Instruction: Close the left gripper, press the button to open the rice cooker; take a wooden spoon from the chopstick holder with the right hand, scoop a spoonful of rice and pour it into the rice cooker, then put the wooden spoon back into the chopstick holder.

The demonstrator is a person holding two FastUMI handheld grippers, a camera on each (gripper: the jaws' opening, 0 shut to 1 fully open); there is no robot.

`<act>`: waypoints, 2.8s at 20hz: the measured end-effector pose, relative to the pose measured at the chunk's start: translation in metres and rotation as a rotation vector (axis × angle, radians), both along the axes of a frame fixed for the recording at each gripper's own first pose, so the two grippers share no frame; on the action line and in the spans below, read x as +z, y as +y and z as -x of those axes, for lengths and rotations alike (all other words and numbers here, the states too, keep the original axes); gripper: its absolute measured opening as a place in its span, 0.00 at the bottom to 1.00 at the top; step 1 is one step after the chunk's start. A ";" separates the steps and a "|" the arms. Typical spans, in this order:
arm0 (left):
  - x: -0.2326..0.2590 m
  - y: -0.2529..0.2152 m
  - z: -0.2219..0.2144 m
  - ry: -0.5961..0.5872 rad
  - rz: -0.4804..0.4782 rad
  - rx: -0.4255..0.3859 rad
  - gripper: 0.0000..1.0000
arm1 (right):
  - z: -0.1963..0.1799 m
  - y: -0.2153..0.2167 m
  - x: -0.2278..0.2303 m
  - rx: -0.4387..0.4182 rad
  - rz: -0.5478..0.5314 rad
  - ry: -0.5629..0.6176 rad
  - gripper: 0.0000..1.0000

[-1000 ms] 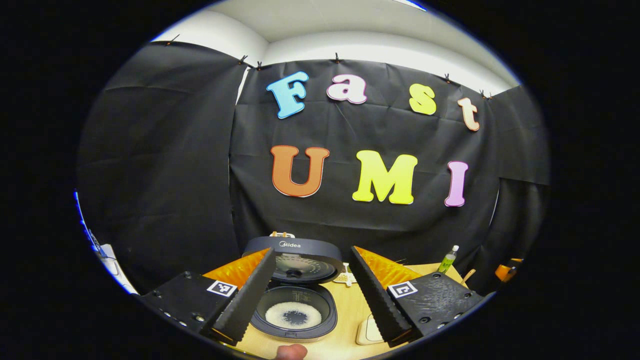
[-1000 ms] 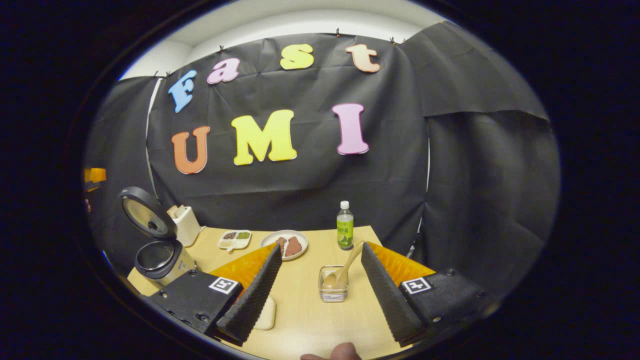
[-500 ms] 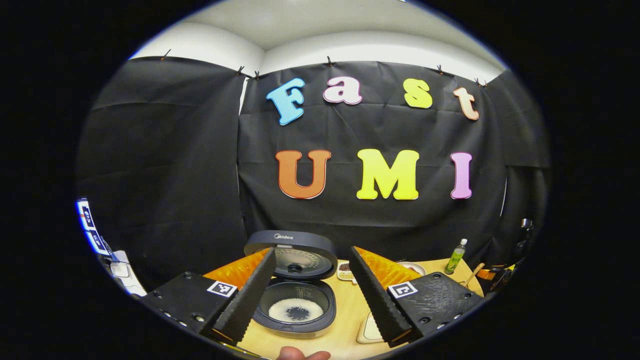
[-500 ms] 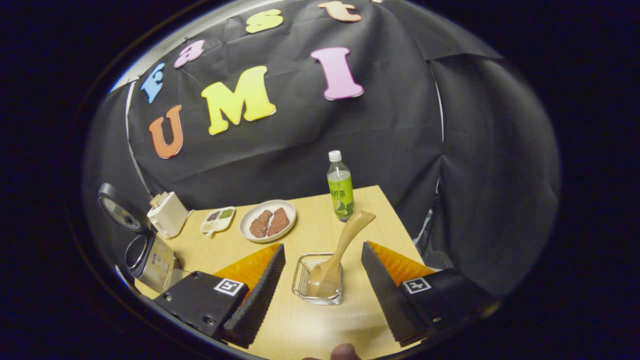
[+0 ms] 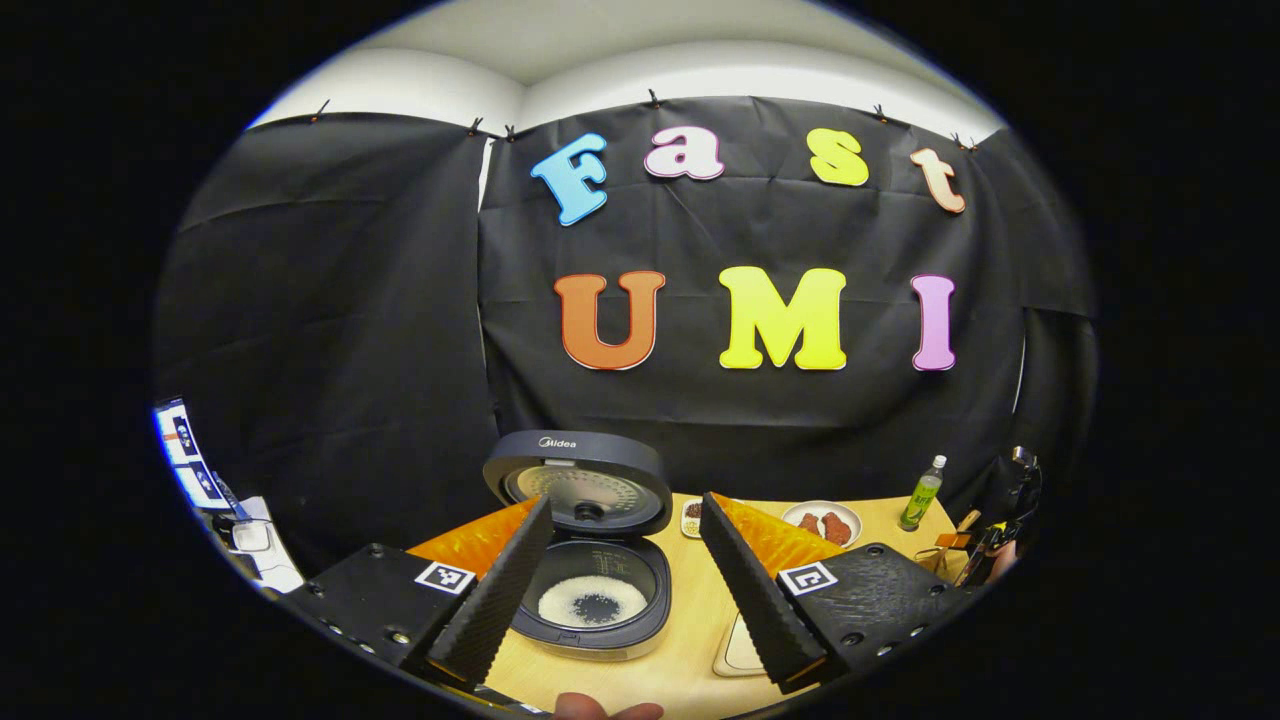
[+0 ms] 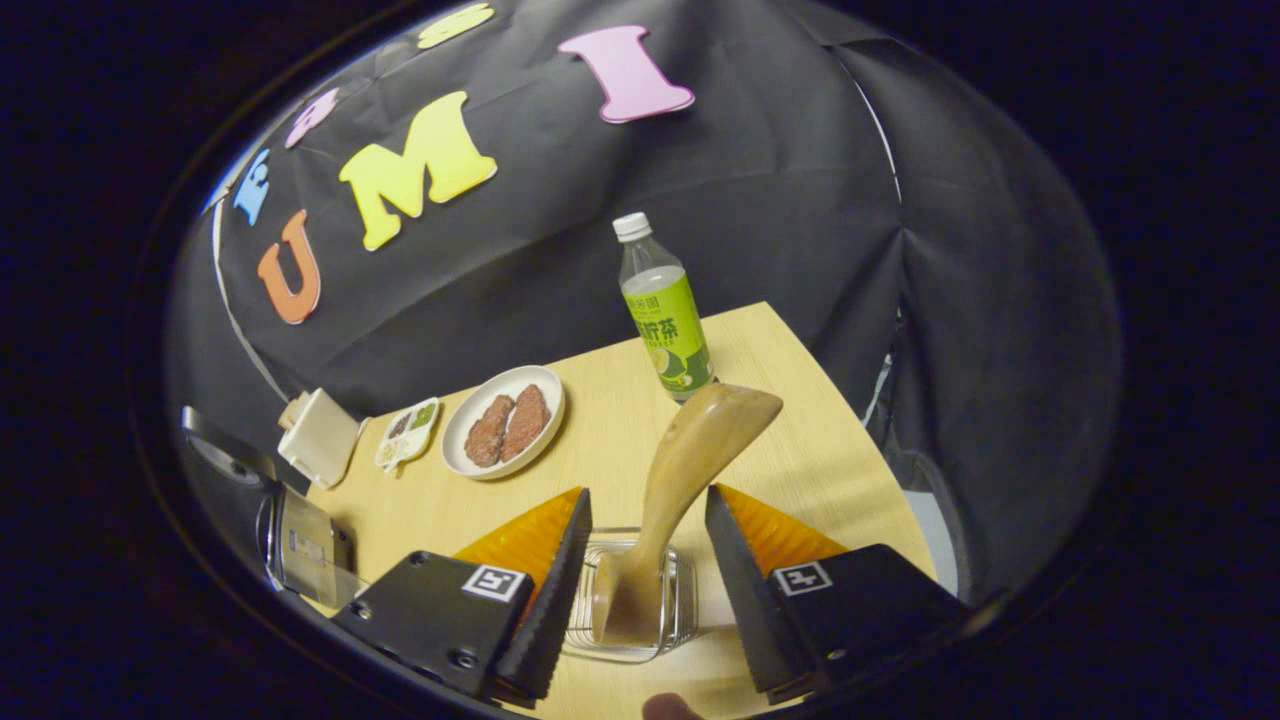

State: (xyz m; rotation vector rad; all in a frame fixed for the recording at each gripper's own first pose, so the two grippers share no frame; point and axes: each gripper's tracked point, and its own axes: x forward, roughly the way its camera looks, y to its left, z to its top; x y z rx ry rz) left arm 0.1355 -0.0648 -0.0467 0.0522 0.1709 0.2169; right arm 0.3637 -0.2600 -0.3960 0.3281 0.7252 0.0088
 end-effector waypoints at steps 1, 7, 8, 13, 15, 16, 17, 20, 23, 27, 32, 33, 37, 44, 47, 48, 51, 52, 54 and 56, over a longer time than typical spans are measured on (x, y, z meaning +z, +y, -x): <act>-0.002 0.000 -0.001 0.009 0.003 0.002 0.95 | 0.000 0.000 -0.004 0.003 -0.007 0.014 0.72; -0.004 0.007 0.010 0.016 0.017 0.038 0.95 | 0.009 0.008 0.005 -0.008 -0.070 0.033 0.20; -0.005 0.010 0.013 0.020 0.024 0.046 0.95 | 0.011 0.008 0.005 -0.013 -0.065 0.039 0.17; 0.004 0.023 0.030 -0.011 0.034 0.072 0.95 | 0.013 0.010 0.048 -0.032 -0.008 -0.048 0.08; 0.008 0.026 0.034 -0.024 0.045 0.069 0.95 | 0.014 0.010 0.072 -0.033 0.059 -0.098 0.06; 0.012 0.029 0.035 -0.033 0.049 0.066 0.95 | 0.015 0.013 0.086 -0.027 0.088 -0.124 0.08; 0.012 0.031 0.035 -0.036 0.050 0.060 0.95 | 0.018 0.020 0.100 -0.014 0.106 -0.147 0.08; 0.014 0.044 0.036 -0.047 0.037 0.046 0.95 | 0.037 0.058 0.140 0.037 0.105 -0.187 0.08; 0.021 0.058 0.038 -0.075 0.049 0.025 0.95 | 0.064 0.098 0.173 0.049 0.125 -0.222 0.08; 0.028 0.089 0.045 -0.096 0.074 0.004 0.95 | 0.097 0.164 0.194 0.066 0.160 -0.274 0.08; 0.022 0.145 0.063 -0.080 0.074 0.022 0.95 | 0.128 0.235 0.147 0.119 0.257 -0.252 0.11; 0.021 0.158 0.068 -0.067 0.078 0.031 0.95 | 0.131 0.242 0.133 0.125 0.296 -0.248 0.08; 0.012 0.206 0.083 -0.033 0.106 0.078 0.95 | 0.141 0.266 0.070 0.146 0.433 -0.197 0.08; -0.004 0.250 0.096 0.028 0.080 0.121 0.95 | 0.140 0.280 0.031 0.138 0.668 -0.215 0.08; -0.002 0.252 0.098 0.029 0.076 0.117 0.95 | 0.141 0.291 0.023 0.135 0.626 -0.210 0.08; -0.003 0.253 0.097 0.026 0.070 0.117 0.95 | 0.144 0.298 0.019 0.136 0.584 -0.197 0.08; -0.008 0.250 0.097 0.039 0.049 0.115 0.95 | 0.149 0.314 0.012 0.117 0.444 -0.147 0.08; -0.007 0.249 0.099 0.037 0.045 0.113 0.95 | 0.150 0.320 0.010 0.110 0.381 -0.124 0.08; -0.005 0.247 0.101 0.034 0.043 0.111 0.95 | 0.151 0.327 0.007 0.079 0.247 -0.082 0.08; -0.005 0.245 0.101 0.031 0.044 0.108 0.95 | 0.147 0.326 0.005 0.030 0.106 -0.041 0.08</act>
